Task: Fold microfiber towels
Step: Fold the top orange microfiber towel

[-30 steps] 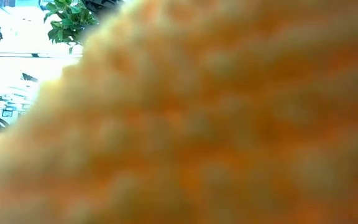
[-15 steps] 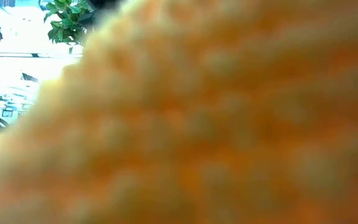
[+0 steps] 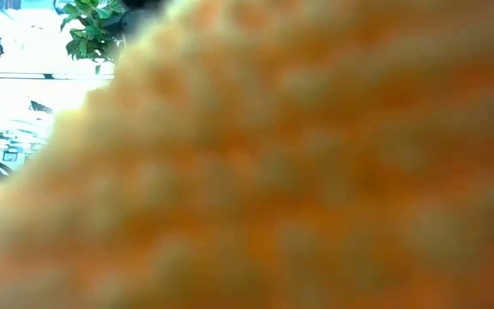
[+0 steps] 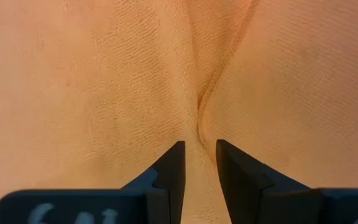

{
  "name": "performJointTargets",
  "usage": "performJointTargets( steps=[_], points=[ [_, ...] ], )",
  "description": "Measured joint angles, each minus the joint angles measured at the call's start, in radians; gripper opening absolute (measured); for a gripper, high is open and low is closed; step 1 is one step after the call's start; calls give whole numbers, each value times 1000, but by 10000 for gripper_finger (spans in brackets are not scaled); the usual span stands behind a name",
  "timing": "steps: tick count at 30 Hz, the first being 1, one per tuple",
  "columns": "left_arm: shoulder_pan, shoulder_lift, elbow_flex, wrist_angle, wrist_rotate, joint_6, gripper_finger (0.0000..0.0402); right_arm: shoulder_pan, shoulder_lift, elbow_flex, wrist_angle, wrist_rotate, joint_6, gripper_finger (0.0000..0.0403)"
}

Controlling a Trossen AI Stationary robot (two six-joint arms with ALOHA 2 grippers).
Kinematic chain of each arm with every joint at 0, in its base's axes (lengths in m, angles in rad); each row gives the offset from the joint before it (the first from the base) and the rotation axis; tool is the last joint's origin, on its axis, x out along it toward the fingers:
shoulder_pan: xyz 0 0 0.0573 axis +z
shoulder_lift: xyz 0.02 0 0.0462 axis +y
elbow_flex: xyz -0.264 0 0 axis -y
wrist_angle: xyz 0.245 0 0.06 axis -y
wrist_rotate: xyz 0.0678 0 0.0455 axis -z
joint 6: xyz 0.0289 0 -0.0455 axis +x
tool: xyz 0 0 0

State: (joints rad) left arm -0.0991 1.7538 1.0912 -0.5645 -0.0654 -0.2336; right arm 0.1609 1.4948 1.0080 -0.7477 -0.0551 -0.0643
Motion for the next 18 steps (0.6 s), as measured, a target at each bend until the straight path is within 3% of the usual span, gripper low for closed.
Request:
performJointTargets(
  steps=[18],
  points=[
    [-16,0,0,37,-43,10,83,0,0,0,0,0,0,8]
  ],
)
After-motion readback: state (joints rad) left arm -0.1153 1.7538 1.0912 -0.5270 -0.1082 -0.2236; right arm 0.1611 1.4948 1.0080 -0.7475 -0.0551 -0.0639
